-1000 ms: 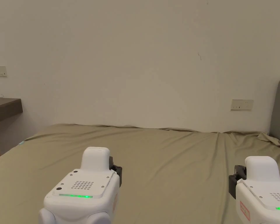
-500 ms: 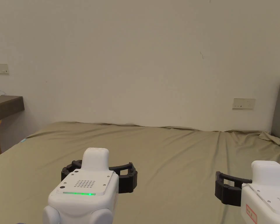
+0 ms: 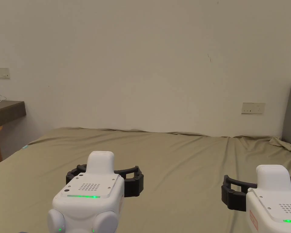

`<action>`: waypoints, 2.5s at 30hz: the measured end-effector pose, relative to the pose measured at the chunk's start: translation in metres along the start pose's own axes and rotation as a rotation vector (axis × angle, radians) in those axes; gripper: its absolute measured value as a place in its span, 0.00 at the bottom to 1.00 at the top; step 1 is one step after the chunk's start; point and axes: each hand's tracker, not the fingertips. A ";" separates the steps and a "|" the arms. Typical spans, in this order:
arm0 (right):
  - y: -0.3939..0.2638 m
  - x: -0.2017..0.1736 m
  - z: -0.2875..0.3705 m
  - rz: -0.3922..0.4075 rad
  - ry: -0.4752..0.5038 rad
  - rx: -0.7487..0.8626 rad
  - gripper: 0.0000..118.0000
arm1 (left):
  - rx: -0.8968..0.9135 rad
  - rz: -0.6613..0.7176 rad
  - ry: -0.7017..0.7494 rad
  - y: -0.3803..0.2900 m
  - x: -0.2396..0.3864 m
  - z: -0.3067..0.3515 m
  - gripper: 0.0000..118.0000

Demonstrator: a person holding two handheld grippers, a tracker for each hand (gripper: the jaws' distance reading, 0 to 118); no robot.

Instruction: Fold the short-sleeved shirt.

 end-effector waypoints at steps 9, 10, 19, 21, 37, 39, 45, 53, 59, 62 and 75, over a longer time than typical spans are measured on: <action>-0.002 0.014 -0.002 -0.106 0.012 0.006 1.00 | -0.010 0.006 0.015 -0.003 -0.007 -0.003 1.00; -0.002 0.015 -0.002 -0.106 0.014 0.006 1.00 | -0.009 0.003 0.021 -0.005 -0.007 -0.003 1.00; -0.004 0.005 0.003 0.012 0.046 0.045 1.00 | -0.001 -0.009 0.013 -0.009 -0.005 -0.004 1.00; -0.004 0.005 0.002 0.013 0.058 0.036 1.00 | 0.003 -0.017 0.007 -0.009 -0.005 -0.004 1.00; 0.000 0.015 -0.002 -0.125 0.085 -0.015 1.00 | 0.014 -0.024 0.005 -0.008 -0.011 -0.001 1.00; 0.000 0.014 -0.002 -0.120 0.087 -0.014 1.00 | 0.011 -0.024 0.007 -0.008 -0.012 -0.001 1.00; 0.004 0.013 -0.006 -0.078 0.064 -0.057 1.00 | 0.009 -0.003 0.014 -0.006 -0.017 0.000 1.00; 0.006 0.020 -0.005 -0.123 0.108 -0.110 1.00 | 0.009 -0.011 0.016 -0.003 -0.016 0.001 1.00; 0.011 0.025 -0.003 -0.139 0.112 -0.123 1.00 | -0.003 0.006 0.010 -0.004 -0.015 0.000 1.00; 0.014 0.023 0.001 -0.139 0.110 -0.122 1.00 | -0.007 0.006 0.009 -0.005 -0.015 -0.001 1.00; 0.012 0.017 -0.002 -0.118 0.121 -0.164 1.00 | -0.026 -0.019 -0.004 -0.007 -0.011 -0.001 1.00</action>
